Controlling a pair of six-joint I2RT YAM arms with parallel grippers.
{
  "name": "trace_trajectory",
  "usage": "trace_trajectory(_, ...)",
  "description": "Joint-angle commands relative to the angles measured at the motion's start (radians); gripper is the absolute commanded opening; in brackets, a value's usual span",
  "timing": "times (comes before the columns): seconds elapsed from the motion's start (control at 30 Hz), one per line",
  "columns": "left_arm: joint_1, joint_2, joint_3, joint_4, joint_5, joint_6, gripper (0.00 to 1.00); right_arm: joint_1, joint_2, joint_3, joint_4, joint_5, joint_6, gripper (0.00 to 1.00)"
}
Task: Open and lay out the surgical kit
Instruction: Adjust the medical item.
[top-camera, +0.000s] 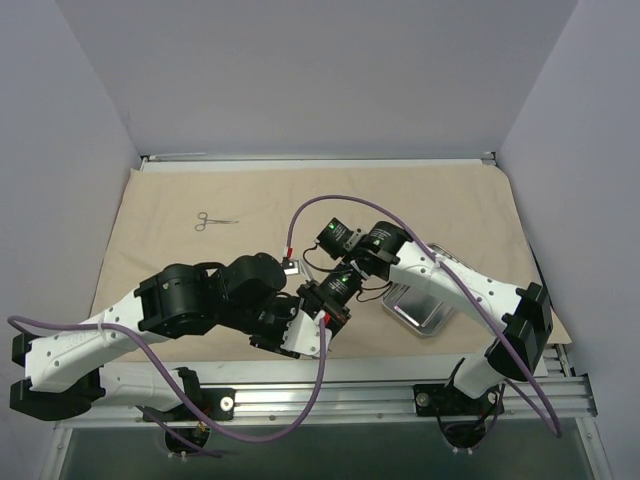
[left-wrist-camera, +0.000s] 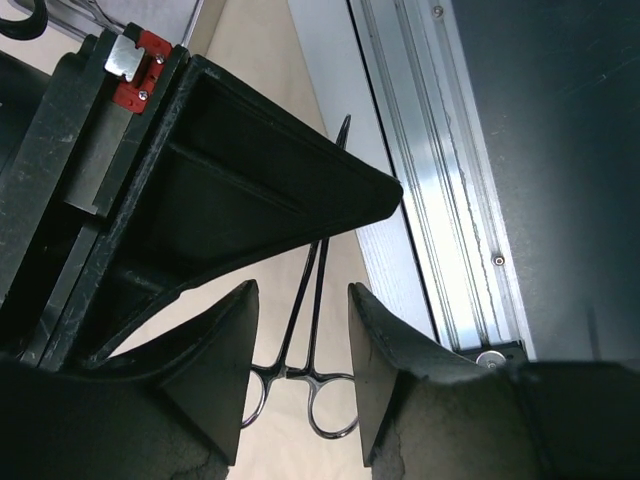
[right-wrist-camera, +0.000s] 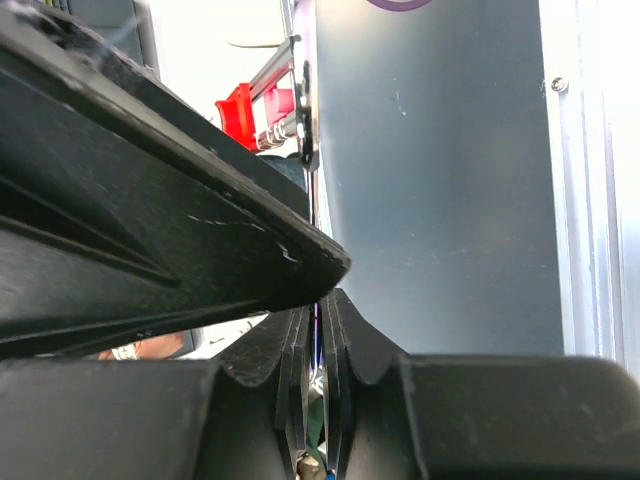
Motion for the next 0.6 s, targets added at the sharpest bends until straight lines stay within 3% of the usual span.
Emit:
trace_trajectory(0.0,-0.012,-0.002,0.01,-0.005,-0.005,0.028,0.49,0.016,-0.009,0.039,-0.027,-0.046,-0.002,0.0)
trace_trajectory(0.27,-0.033,0.012,0.007,-0.027,-0.033,0.042,0.39,0.024,-0.009,0.041,-0.023,-0.049,0.003,0.0)
trace_trajectory(0.57,-0.059,0.027,0.015,-0.036,-0.05,0.053,0.36,0.027,-0.006,0.048,-0.018,-0.061,0.004,0.0)
